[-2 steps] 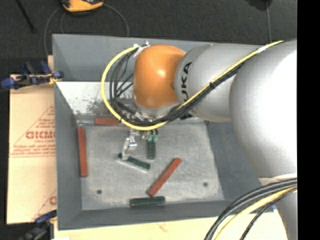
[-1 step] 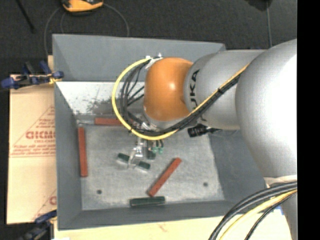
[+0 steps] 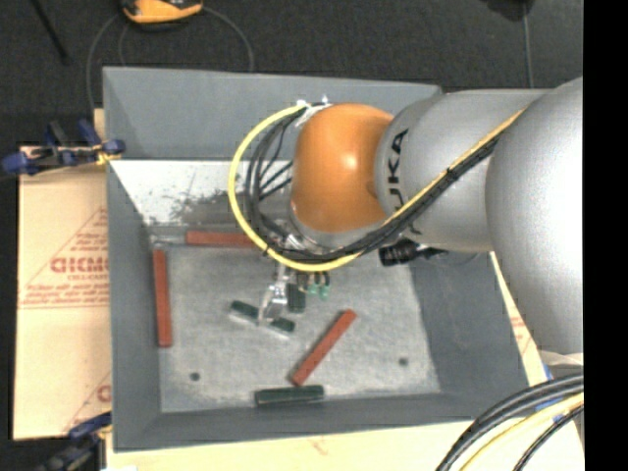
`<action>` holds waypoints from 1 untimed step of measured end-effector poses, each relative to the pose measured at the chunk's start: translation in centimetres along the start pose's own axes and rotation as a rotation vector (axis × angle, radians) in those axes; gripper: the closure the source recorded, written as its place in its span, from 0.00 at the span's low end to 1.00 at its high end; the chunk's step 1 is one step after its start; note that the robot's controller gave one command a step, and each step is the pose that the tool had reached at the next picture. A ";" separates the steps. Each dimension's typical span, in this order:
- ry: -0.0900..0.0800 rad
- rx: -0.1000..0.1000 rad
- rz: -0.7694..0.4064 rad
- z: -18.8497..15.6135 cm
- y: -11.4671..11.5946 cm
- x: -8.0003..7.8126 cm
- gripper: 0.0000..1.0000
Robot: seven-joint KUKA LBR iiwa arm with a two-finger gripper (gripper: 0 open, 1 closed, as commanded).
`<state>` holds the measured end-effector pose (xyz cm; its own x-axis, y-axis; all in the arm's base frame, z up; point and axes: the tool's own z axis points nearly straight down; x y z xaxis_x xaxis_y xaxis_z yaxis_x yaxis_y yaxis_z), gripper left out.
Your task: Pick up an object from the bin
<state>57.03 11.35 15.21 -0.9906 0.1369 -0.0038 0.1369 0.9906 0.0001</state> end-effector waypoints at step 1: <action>-0.005 -0.004 0.082 3.1 0.5 -0.1 0.00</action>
Offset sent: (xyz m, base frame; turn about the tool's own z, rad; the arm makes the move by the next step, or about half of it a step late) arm -0.0017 0.0087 -0.0821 0.1787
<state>57.20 11.86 12.16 -0.9761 0.2172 -0.0091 0.2172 0.9761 0.0045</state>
